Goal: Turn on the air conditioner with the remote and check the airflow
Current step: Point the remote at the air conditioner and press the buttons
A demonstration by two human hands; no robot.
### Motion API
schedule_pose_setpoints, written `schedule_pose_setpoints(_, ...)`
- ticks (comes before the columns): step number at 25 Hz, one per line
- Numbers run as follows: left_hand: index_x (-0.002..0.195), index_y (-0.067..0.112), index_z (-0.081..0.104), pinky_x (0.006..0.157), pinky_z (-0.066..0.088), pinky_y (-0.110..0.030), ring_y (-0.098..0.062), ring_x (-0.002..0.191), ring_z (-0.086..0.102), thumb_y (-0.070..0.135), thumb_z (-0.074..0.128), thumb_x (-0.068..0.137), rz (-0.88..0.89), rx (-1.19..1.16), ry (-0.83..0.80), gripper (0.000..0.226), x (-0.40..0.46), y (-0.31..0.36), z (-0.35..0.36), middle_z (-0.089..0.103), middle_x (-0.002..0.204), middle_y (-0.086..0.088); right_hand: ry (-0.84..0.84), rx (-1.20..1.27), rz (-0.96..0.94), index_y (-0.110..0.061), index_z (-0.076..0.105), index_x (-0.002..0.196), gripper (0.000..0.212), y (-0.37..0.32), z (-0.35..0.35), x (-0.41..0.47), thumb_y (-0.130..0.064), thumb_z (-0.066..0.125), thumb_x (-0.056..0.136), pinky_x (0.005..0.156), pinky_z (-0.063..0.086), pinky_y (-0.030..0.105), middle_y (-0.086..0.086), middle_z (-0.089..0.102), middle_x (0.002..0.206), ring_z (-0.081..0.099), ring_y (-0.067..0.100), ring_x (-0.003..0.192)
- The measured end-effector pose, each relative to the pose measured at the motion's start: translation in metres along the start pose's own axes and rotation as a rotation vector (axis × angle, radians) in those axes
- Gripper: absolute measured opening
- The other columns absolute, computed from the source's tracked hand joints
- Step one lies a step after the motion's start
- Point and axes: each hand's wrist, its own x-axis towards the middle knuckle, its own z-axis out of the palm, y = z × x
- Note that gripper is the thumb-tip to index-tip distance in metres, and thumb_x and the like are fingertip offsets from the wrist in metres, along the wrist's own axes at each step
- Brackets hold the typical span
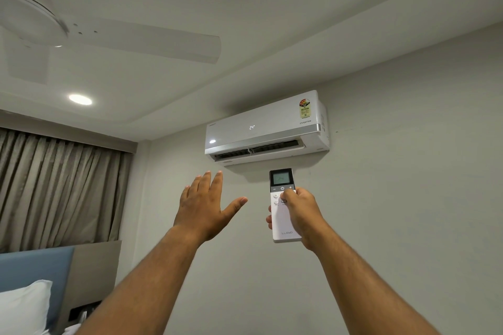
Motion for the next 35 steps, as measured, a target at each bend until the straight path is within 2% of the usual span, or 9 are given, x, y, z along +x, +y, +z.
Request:
schedule_pose_setpoints(7, 0.152, 0.022, 0.008, 0.118, 0.013, -0.049, -0.028, 0.149, 0.009, 0.085, 0.007, 0.069, -0.005, -0.003, 0.002, 0.104, 0.0, -0.003, -0.001, 0.011, 0.162, -0.009, -0.004, 0.01, -0.004, -0.019, 0.054, 0.097, 0.007, 0.002, 0.003, -0.004, -0.021, 0.047, 0.097, 0.042, 0.056, 0.028, 0.018, 0.071, 0.089, 0.072, 0.022, 0.048)
schedule_pose_setpoints(14, 0.152, 0.021, 0.008, 0.119, 0.014, -0.049, -0.028, 0.149, 0.009, 0.084, 0.01, 0.071, -0.015, -0.003, -0.009, 0.103, -0.003, -0.008, -0.003, 0.011, 0.162, -0.009, -0.029, 0.061, 0.04, -0.01, 0.053, 0.103, 0.015, 0.004, 0.005, -0.005, -0.017, 0.045, 0.093, 0.048, 0.059, 0.034, 0.024, 0.071, 0.089, 0.072, 0.028, 0.054)
schedule_pose_setpoints(21, 0.152, 0.022, 0.007, 0.12, 0.014, -0.049, -0.028, 0.149, 0.008, 0.082, 0.011, 0.071, -0.025, -0.008, -0.018, 0.101, -0.006, -0.007, -0.003, 0.01, 0.162, -0.009, -0.029, 0.117, 0.104, -0.01, 0.053, 0.1, 0.023, 0.001, 0.009, -0.006, -0.023, 0.035, 0.094, 0.044, 0.058, 0.034, 0.024, 0.07, 0.082, 0.072, 0.029, 0.051)
schedule_pose_setpoints(26, 0.152, 0.021, 0.01, 0.119, 0.016, -0.048, -0.028, 0.148, 0.011, 0.083, 0.012, 0.071, -0.041, -0.045, -0.013, 0.102, -0.005, -0.009, 0.001, 0.012, 0.162, -0.009, -0.02, 0.177, 0.146, -0.006, 0.055, 0.103, 0.031, 0.003, 0.011, -0.007, -0.021, 0.03, 0.092, 0.048, 0.06, 0.037, 0.028, 0.069, 0.084, 0.071, 0.033, 0.052)
schedule_pose_setpoints(28, 0.151, 0.02, 0.014, 0.117, 0.02, -0.047, -0.028, 0.148, 0.013, 0.08, 0.018, 0.076, -0.077, -0.125, 0.005, 0.096, -0.007, -0.011, 0.003, 0.015, 0.161, -0.009, -0.022, 0.199, 0.148, -0.007, 0.057, 0.099, 0.03, 0.003, 0.013, -0.008, -0.019, 0.029, 0.092, 0.047, 0.06, 0.037, 0.027, 0.07, 0.08, 0.071, 0.034, 0.053)
schedule_pose_setpoints(32, 0.146, 0.015, 0.031, 0.112, 0.03, -0.045, -0.028, 0.142, 0.028, 0.06, 0.037, 0.091, -0.267, -0.493, 0.126, 0.071, -0.007, -0.011, 0.003, 0.029, 0.156, -0.01, -0.029, 0.214, 0.151, -0.008, 0.058, 0.094, 0.028, 0.006, 0.03, -0.011, -0.018, 0.031, 0.091, 0.043, 0.056, 0.03, 0.019, 0.071, 0.073, 0.069, 0.032, 0.05)
schedule_pose_setpoints(35, 0.136, 0.014, 0.048, 0.104, 0.039, -0.041, -0.026, 0.13, 0.045, 0.048, 0.045, 0.094, -0.416, -0.684, 0.208, 0.054, -0.015, -0.016, 0.0, 0.046, 0.145, -0.009, -0.065, 0.198, 0.185, -0.012, 0.055, 0.087, 0.024, 0.016, 0.061, -0.018, -0.018, 0.032, 0.091, 0.056, 0.053, 0.03, 0.013, 0.068, 0.077, 0.065, 0.029, 0.058)
